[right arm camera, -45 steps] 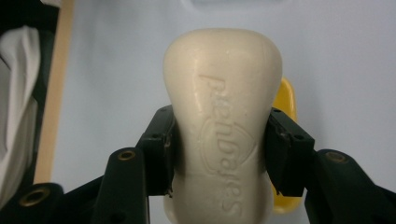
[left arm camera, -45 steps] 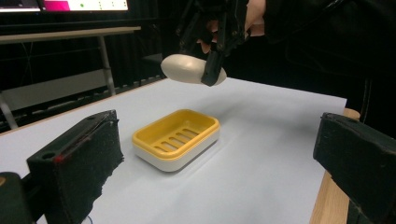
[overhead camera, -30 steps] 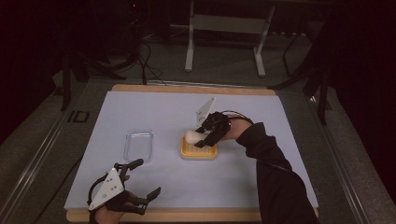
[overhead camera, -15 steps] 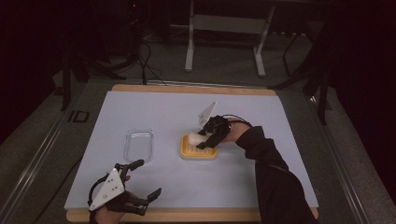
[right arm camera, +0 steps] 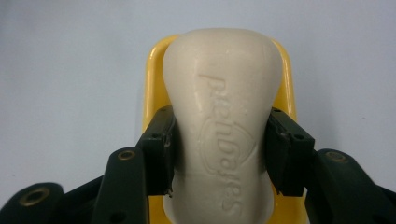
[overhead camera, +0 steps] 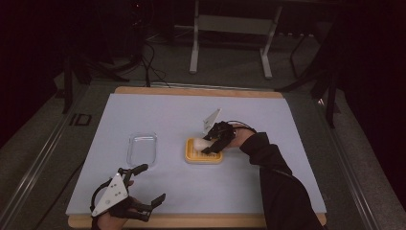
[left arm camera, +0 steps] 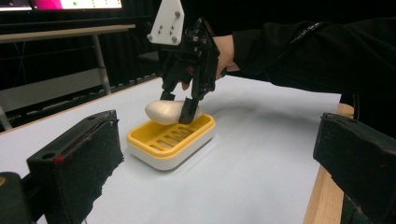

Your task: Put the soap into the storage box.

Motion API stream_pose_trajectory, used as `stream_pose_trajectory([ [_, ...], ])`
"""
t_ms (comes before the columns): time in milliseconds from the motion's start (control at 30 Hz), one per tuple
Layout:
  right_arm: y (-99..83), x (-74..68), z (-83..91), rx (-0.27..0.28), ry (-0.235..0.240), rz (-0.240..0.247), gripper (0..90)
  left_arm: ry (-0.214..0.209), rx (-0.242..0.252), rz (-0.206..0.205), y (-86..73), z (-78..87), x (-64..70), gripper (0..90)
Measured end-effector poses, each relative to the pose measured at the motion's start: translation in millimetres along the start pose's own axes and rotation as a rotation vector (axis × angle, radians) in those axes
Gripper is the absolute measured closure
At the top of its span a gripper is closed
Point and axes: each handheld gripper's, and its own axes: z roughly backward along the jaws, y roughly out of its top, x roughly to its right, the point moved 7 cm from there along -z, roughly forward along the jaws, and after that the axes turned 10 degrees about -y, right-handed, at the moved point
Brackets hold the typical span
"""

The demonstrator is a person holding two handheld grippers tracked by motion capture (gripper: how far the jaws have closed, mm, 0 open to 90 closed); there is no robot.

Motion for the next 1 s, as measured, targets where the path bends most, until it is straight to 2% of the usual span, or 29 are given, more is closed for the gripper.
stream_pose_trajectory([
  [200,-5.0,1.5,-8.7,0.001,-0.005,-0.013,50.0,0.002,-0.001,-0.002,-0.1,0.2,0.3,1.2],
  [500,-11.1,1.7,-20.2,-0.036,-0.005,-0.013,49.9,0.005,-0.004,-0.008,-0.3,0.0,0.3,1.2],
  [800,-10.9,0.4,-22.5,-0.038,-0.005,-0.023,49.6,0.003,-0.008,-0.011,-0.7,-0.7,0.8,1.2],
  [1000,-10.8,-1.6,-26.9,-0.069,-0.004,-0.016,48.2,0.003,-0.010,-0.011,-0.9,-0.9,0.7,1.2],
])
